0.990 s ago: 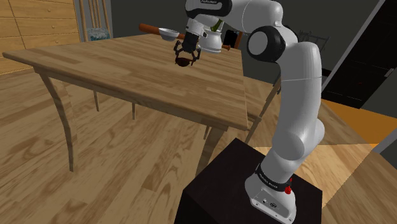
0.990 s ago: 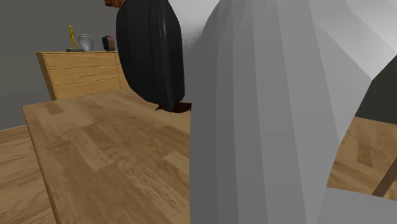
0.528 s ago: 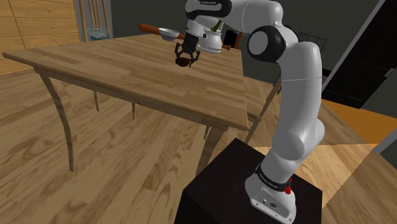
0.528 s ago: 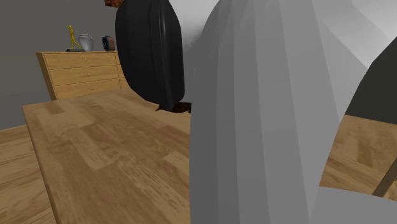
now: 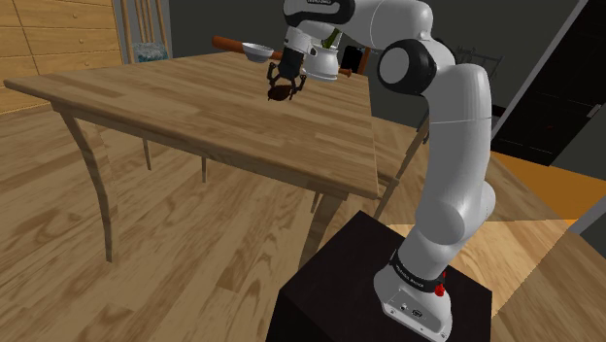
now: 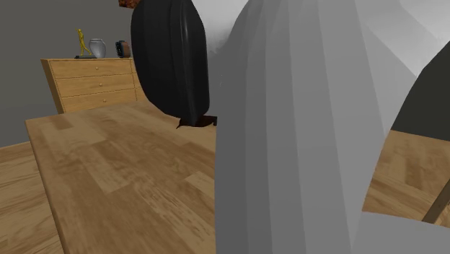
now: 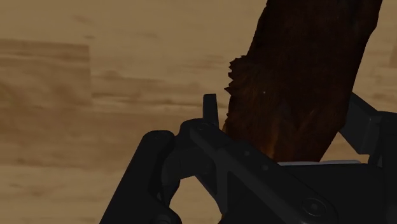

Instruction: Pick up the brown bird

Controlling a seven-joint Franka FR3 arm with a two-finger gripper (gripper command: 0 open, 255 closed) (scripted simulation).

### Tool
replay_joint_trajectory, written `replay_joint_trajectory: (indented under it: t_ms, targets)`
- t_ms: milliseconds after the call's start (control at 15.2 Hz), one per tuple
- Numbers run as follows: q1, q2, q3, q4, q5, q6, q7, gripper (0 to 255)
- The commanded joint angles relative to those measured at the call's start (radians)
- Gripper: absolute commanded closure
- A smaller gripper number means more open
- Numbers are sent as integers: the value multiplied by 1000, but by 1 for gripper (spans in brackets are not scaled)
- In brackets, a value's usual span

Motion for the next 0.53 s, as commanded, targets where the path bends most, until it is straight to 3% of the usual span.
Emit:
replay_joint_trajectory:
  t_ms: [0,462]
  targets:
    - [-3,10,0,43,0,-32,6,255]
    - [-12,53,3,206,2,-151,28,255]
